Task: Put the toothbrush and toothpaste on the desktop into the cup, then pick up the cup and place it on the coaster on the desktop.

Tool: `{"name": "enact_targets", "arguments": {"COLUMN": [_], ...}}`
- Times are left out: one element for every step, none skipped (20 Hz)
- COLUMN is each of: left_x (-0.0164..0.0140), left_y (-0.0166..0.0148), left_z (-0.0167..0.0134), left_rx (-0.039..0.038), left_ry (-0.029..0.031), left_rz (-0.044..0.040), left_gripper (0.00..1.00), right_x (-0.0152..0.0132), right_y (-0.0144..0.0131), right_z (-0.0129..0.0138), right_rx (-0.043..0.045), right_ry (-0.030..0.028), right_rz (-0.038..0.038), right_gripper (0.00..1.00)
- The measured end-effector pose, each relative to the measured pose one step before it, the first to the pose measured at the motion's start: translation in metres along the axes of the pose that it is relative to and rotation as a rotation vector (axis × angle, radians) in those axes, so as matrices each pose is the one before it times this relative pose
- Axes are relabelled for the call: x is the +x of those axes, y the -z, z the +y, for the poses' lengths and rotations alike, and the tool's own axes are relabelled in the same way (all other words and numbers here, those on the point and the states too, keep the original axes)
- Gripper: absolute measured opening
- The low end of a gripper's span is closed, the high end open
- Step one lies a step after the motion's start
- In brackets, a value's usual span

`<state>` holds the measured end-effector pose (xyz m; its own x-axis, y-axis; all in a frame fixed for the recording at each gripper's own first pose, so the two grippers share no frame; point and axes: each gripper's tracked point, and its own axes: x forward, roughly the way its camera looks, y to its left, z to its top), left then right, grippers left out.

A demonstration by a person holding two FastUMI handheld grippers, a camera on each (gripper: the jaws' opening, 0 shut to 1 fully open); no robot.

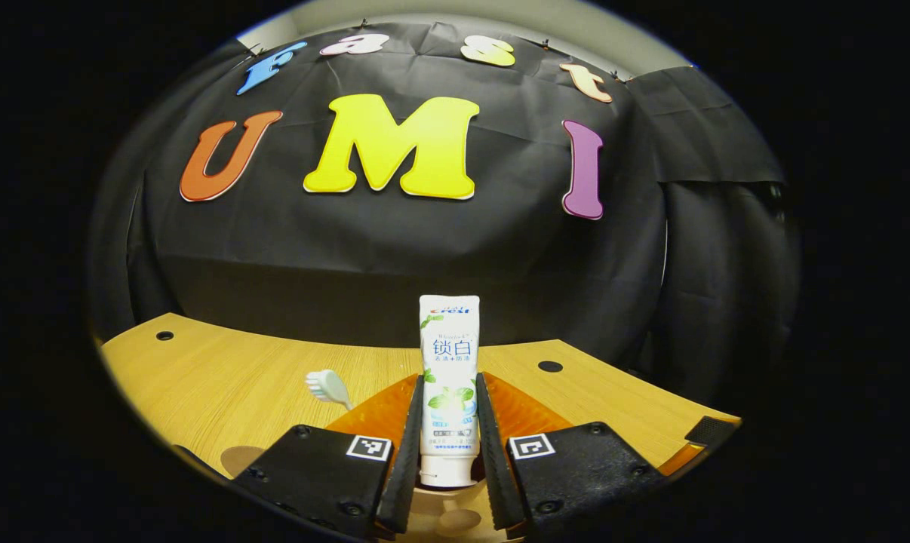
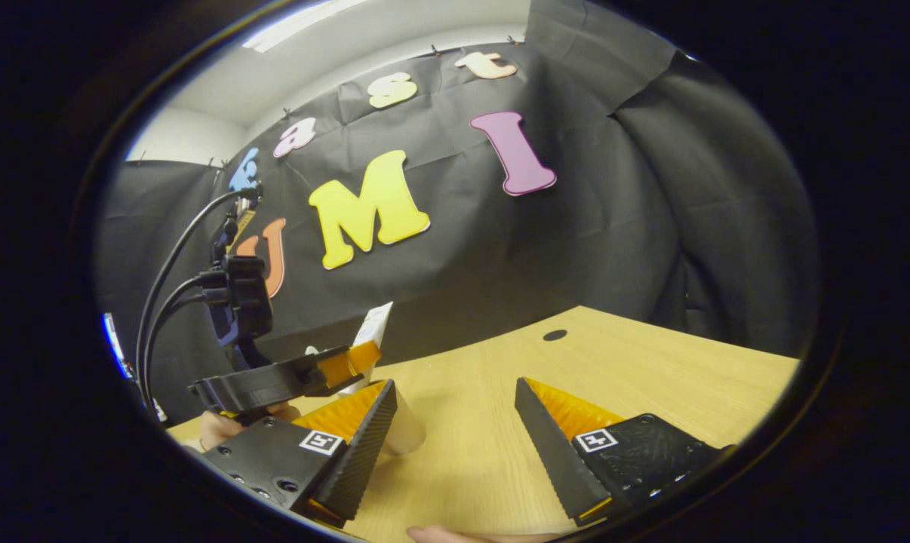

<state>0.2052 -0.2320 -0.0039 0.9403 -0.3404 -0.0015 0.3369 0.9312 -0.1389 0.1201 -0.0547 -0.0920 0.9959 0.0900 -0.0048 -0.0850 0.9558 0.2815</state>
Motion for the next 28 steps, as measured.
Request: {"name": "enact_targets", "arguments": {"left_x": [0.0007,0.00115,-0.00048,-0.00373,0.00119,-0.00234,-0.00273,-0.00253,-0.00333,-0.00479,-0.00459,-0.0062,-0.00727,-0.00811,-0.00914,-0.01032,-0.01099,-0.01144,-0.01156,-0.01154,-0.01183,-0.01068,-0.01271,-0.01226,-0.01188,-0.01297,-0.01138,-0.01093], "left_y": [0.00274,0.00254,0.00212,-0.0021,0.00075,-0.00531,-0.00505,-0.00379,-0.0024,-0.00171,-0.00316,-0.00478,-0.00544,-0.0052,-0.00403,-0.00195,-0.00371,0.00013,-0.00061,-0.00028,-0.00058,0.00064,0.00071,-0.00036,-0.00199,-0.00071,0.00143,0.00266], "left_z": [0.0002,0.00043,0.00076,0.00067,0.0001,-0.00034,-0.00049,-0.0014,-0.00164,-0.00145,-0.00202,-0.00047,-0.00111,-0.0009,-0.00026,0.00115,0.00472,0.00643,0.00654,0.00536,0.00504,0.00754,0.00847,0.00807,0.00882,0.00841,0.00791,0.00698], "left_rx": [0.00136,0.00279,0.00378,0.00007,0.00111,0.00391,-0.0032,-0.00659,-0.00397,-0.00153,0.00082,0.00095,-0.00092,-0.00395,-0.00304,0.00145,0.00102,0.00978,0.01519,0.01539,0.01603,0.01917,0.02465,0.01897,0.01387,0.00567,-0.00241,-0.00176], "left_ry": [-0.00232,0.00021,-0.00123,-0.00391,-0.00425,-0.00173,0.00113,0.00733,0.00589,0.00327,0.0063,0.00532,0.00719,0.00877,0.01094,0.00978,-0.00263,-0.00911,-0.00829,-0.00702,-0.00268,-0.01128,-0.01317,-0.00843,-0.01189,-0.00644,-0.01339,-0.00636], "left_rz": [0.00676,0.00952,0.0077,0.00042,-0.00126,-0.01852,-0.01824,-0.01194,-0.00134,-0.00041,0.00041,-0.00293,-0.00632,-0.00956,-0.00115,0.00068,-0.00539,0.00253,0.00095,-0.00262,-0.00272,0.00125,0.00814,-0.00676,-0.0076,-0.00253,0.00309,0.00226], "left_gripper": [0.43,0.43,0.43,0.44,0.44,0.44,0.44,0.44,0.44,0.44,0.44,0.44,0.44,0.44,0.45,0.46,0.53,0.63,0.64,0.67,0.73,0.76,0.78,0.79,0.79,0.8,0.8,0.81], "right_x": [0.00011,0.00003,-0.00001,-0.00012,-0.00007,0.00077,-0.00038,0.00007,0.00015,0.00004,0.00026,0.00308,0.00207,0.00049,0.00032,0.0024,0.00265,0.00221,0.00222,0.00182,0.00254,0.00187,0.00014,-0.00231,-0.00179,-0.0007,0.00037,0.00096], "right_y": [-0.00067,0.00031,-0.0005,0.00023,-0.00072,0.00041,-0.00052,0.00068,-0.00052,-0.00334,-0.00424,-0.0002,0.00098,-0.00109,-0.00062,-0.00137,-0.00188,-0.0009,-0.00129,-0.00035,-0.00237,-0.0022,-0.00109,-0.00323,-0.00458,-0.00053,-0.00116,0.00043], "right_z": [0.00012,-0.00047,0.00049,0.0006,-0.00027,-0.00043,0.00043,-0.00107,0.00012,0.0023,0.00084,-0.00276,-0.00163,0.00086,0.0004,-0.00064,0.00085,0.00225,0.00573,0.00771,0.00734,0.00624,0.00599,0.00879,0.01055,0.00805,0.0081,0.00708], "right_rx": [0.00054,0.00058,0.00049,-0.00072,-0.00083,0.00124,0.00045,-0.00147,-0.00271,-0.00124,-0.01683,-0.03378,-0.03534,-0.03002,-0.02623,-0.02734,-0.02283,-0.0132,-0.00141,0.0031,0.00226,-0.0024,-0.00041,0.0086,0.00919,0.00038,-0.01063,-0.01145], "right_ry": [0.0002,-0.00018,-0.00133,0.00114,0.00087,-0.00082,-0.00105,0.00321,0.00372,-0.0006,0.00606,0.01667,0.01503,0.00796,0.00568,0.00699,0.0025,-0.00338,-0.01411,-0.02343,-0.01418,-0.01359,-0.00489,-0.01143,-0.01681,-0.00445,-0.00384,-0.00154], "right_rz": [0.00035,0.00005,-0.00065,-0.00127,-0.00076,0.00043,0.00001,-0.00023,-0.00156,-0.01086,-0.01118,-0.00549,0.00471,0.00742,0.01271,0.01393,0.0139,0.02679,0.02989,0.0334,0.03113,0.02752,0.03498,0.02195,0.01757,0.02208,0.02104,0.03108], "right_gripper": [0.95,0.95,0.95,0.95,0.95,0.95,0.95,0.95,0.95,0.92,0.95,0.95,0.95,0.96,0.92,0.96,0.96,0.92,0.95,0.96,0.96,0.95,0.95,0.96,0.95,0.95,0.96,0.96]}}
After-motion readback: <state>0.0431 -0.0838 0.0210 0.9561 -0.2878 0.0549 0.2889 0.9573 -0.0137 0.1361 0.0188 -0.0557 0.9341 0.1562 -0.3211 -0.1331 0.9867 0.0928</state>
